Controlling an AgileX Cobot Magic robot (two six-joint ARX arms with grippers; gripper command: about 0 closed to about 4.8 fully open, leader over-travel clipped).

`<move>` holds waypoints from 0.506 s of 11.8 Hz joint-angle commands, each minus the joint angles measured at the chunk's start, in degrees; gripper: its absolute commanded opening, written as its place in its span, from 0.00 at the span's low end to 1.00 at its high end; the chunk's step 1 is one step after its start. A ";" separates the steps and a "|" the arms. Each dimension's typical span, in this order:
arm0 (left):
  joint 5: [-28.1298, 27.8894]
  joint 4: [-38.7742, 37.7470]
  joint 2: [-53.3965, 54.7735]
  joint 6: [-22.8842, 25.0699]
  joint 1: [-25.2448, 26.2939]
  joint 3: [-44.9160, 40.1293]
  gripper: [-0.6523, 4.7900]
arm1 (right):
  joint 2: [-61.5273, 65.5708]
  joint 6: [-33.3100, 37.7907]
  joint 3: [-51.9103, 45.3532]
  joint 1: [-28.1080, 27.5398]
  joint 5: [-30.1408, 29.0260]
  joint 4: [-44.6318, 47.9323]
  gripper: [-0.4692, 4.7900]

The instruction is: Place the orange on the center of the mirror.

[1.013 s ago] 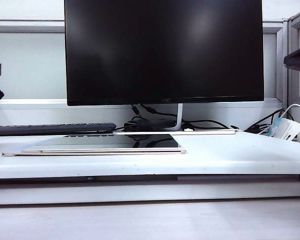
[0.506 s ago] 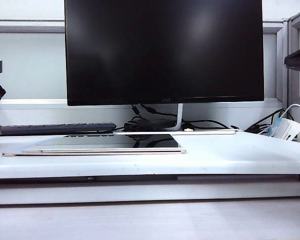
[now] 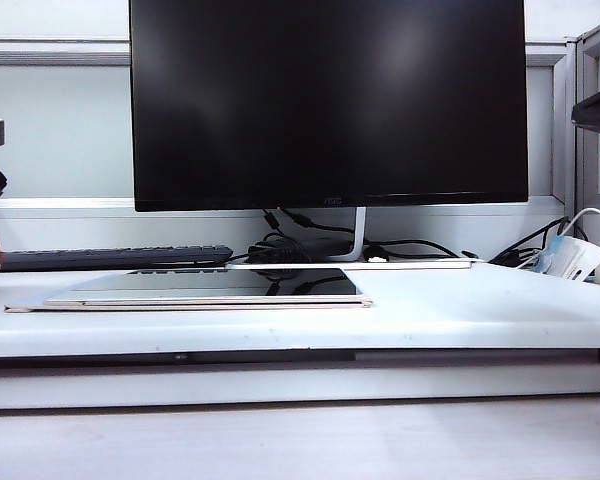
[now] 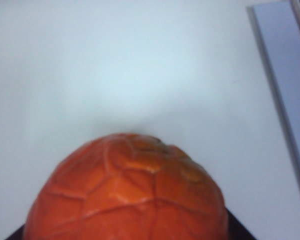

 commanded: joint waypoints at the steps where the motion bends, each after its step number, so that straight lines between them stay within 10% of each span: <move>1: 0.48 0.39 -0.20 -0.11 0.04 0.35 0.77 | -0.02 -0.20 -0.39 -0.02 0.17 1.36 0.09; 6: 16.02 7.54 -2.21 -7.30 0.00 0.50 0.76 | -0.02 -0.20 -0.39 -0.02 0.15 1.38 0.09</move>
